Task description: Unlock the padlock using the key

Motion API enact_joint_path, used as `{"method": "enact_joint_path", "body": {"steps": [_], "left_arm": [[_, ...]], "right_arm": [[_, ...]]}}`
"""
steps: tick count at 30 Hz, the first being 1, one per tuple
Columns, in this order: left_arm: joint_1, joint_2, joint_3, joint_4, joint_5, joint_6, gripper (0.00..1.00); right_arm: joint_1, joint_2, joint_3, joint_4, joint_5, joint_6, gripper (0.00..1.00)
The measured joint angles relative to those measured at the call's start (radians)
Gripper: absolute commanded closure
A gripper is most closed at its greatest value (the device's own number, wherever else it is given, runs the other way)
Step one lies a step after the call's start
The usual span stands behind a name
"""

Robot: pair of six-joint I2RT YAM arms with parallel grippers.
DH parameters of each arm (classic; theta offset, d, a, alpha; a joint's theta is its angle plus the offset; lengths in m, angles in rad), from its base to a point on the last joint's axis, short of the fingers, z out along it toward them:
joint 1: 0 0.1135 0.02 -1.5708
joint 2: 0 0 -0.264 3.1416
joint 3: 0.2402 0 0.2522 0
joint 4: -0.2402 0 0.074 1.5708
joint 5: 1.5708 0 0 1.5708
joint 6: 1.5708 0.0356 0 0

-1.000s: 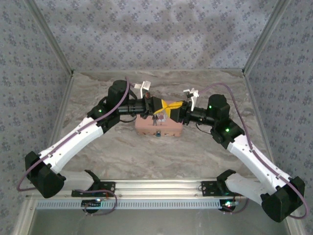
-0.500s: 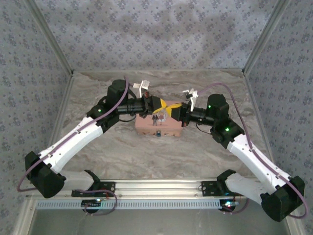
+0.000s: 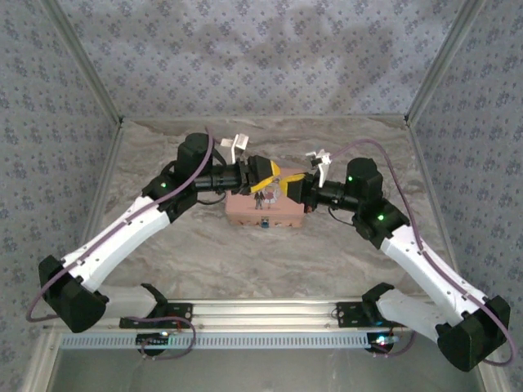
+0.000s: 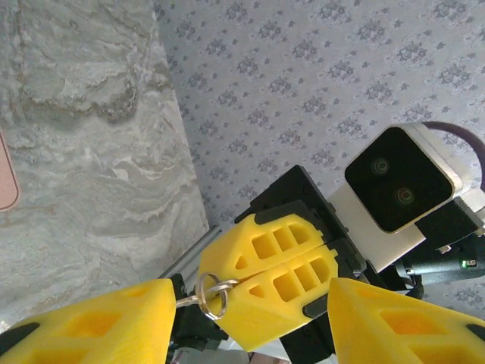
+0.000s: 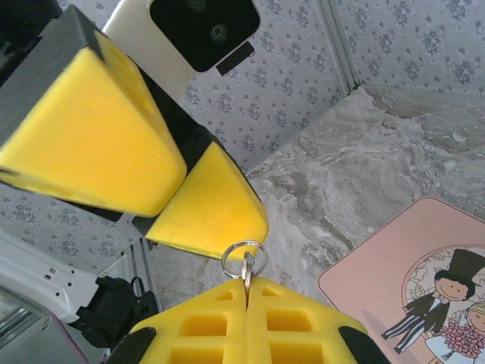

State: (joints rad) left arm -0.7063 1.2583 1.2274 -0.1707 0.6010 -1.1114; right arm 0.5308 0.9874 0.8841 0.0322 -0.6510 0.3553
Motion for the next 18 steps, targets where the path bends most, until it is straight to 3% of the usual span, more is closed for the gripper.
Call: {"method": "enact_joint_path", "body": {"steps": [10,14,18], "left_arm": [[0.006,-0.126,-0.110,-0.007,-0.109,0.037,0.29],[0.006,-0.174,-0.213,0.090,-0.130,0.027,0.15],[-0.008,-0.183,-0.277,0.208,-0.135,0.015,0.12]], "right_arm": [[0.000,-0.058,-0.040,0.114,0.001,0.072,1.00],[0.000,-0.067,-0.072,0.165,0.008,0.124,1.00],[0.002,-0.069,-0.100,0.237,0.010,0.189,1.00]]}}
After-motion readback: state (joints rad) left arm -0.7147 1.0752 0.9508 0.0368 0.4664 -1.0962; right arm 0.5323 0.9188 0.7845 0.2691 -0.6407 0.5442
